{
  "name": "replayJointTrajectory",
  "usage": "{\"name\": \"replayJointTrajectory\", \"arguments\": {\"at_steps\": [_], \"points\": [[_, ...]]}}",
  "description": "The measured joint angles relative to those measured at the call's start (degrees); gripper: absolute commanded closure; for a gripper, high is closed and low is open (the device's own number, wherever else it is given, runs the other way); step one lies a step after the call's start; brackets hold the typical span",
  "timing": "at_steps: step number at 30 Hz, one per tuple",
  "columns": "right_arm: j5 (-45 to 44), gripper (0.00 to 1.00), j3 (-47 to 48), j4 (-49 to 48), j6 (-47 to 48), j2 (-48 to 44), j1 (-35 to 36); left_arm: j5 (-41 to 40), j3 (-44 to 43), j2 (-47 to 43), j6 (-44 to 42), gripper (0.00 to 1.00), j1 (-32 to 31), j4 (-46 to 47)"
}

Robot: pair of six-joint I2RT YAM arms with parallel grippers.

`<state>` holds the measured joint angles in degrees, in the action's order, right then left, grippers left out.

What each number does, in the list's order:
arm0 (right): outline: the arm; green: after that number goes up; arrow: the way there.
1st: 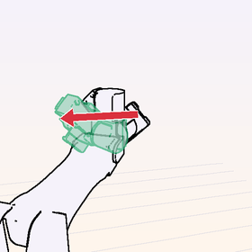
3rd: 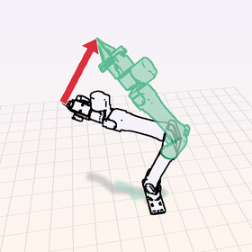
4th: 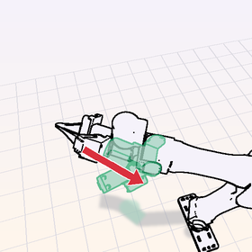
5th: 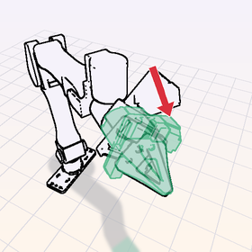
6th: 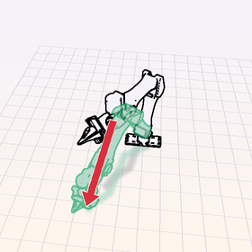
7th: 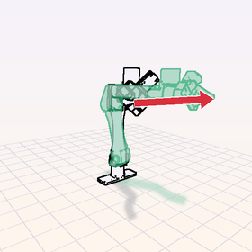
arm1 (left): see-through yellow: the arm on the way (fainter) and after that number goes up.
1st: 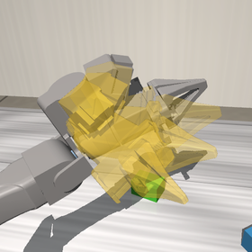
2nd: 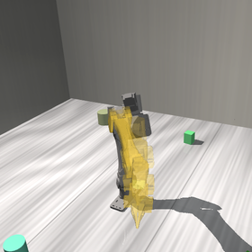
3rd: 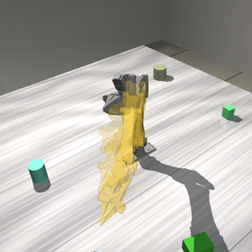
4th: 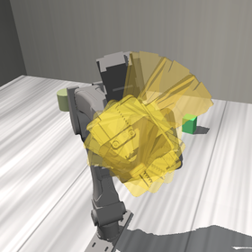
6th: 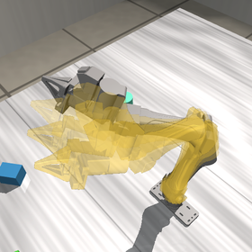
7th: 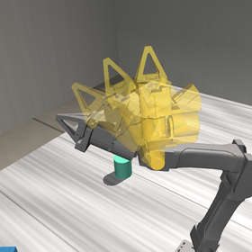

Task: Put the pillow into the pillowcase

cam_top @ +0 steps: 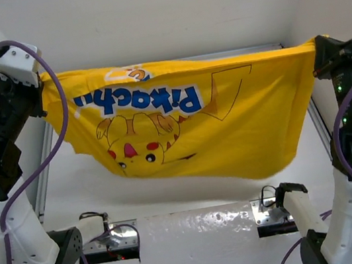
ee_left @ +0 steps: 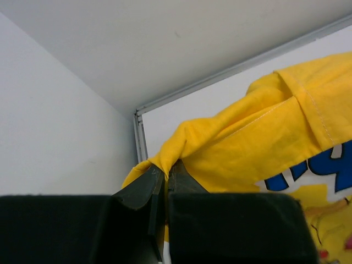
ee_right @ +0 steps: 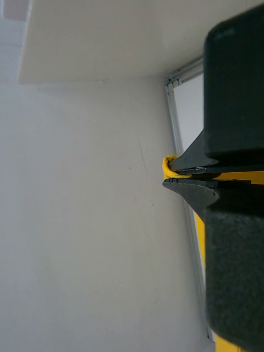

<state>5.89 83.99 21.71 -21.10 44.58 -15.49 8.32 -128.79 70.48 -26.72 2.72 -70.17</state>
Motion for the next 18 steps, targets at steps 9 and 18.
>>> {"name": "replayJointTrajectory", "arguments": {"at_steps": [9,18], "points": [[8.24,1.0,-2.73,-11.82,-8.17,27.17,2.23,-0.94,19.58,12.04,0.02,1.0,0.0,11.21],[-1.51,0.01,60.61,6.05,-11.23,99.23,5.88,-8.94,-18.84,74.88,4.92,0.0,7.08,18.64]]}}
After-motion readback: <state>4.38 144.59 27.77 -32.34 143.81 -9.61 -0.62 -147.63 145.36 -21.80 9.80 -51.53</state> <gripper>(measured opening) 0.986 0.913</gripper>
